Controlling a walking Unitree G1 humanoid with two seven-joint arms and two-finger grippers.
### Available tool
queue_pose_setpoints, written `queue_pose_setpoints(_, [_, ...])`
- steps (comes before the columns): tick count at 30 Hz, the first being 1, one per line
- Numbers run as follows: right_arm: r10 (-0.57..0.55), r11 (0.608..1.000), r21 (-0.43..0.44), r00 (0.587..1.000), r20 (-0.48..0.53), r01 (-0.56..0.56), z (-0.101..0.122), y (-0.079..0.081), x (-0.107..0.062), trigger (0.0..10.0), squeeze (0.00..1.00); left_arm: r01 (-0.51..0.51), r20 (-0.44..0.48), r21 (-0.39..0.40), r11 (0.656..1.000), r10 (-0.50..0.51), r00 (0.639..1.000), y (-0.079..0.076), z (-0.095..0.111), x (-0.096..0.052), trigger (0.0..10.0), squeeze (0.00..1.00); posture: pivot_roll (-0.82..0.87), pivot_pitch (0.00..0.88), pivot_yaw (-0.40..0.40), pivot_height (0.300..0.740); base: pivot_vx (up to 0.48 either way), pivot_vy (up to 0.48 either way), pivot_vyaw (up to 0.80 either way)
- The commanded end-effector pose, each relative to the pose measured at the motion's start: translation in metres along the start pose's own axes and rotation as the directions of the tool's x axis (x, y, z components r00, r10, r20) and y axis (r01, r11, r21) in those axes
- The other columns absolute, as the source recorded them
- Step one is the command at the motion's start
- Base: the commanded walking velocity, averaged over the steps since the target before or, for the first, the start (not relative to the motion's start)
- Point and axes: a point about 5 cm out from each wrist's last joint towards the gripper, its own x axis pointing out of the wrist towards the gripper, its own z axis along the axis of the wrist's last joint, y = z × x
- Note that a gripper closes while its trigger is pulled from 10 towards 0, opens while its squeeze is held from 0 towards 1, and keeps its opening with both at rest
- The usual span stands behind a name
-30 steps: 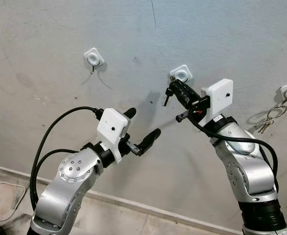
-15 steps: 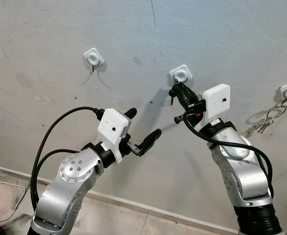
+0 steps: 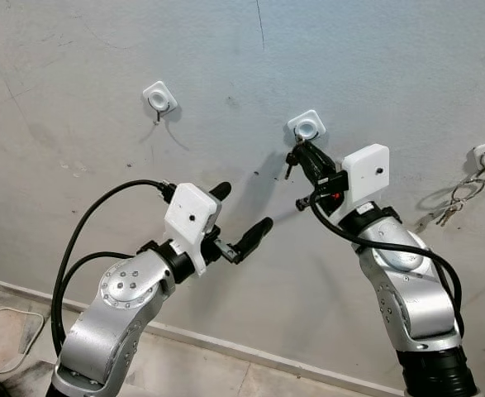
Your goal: Hang keys on a hook
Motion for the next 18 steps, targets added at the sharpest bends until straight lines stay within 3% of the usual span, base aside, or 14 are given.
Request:
queue_pose_setpoints(1, [-0.051, 0.999, -0.005, 0.998, -0.046, 0.051, -0.007, -0.010, -0.008, 10.0, 0.00, 0.007, -0.001, 0.005, 1.000, -0.007, 1.000, -0.001, 0.000, 0.000, 10.0, 0.00, 0.22, 0.000, -0.040, 0.740, 0.000, 0.000, 0.00])
queue_pose_setpoints(18, [0.012, 0.999, 0.035, 0.995, -0.101, -0.008, -0.018, -0.002, -0.015, 10.0, 0.00, 0.008, 0.000, 0.008, 1.000, -0.008, 1.000, 0.001, 0.001, 0.001, 10.0, 0.00, 0.22, 0.000, -0.034, 0.740, 0.000, 0.000, 0.00])
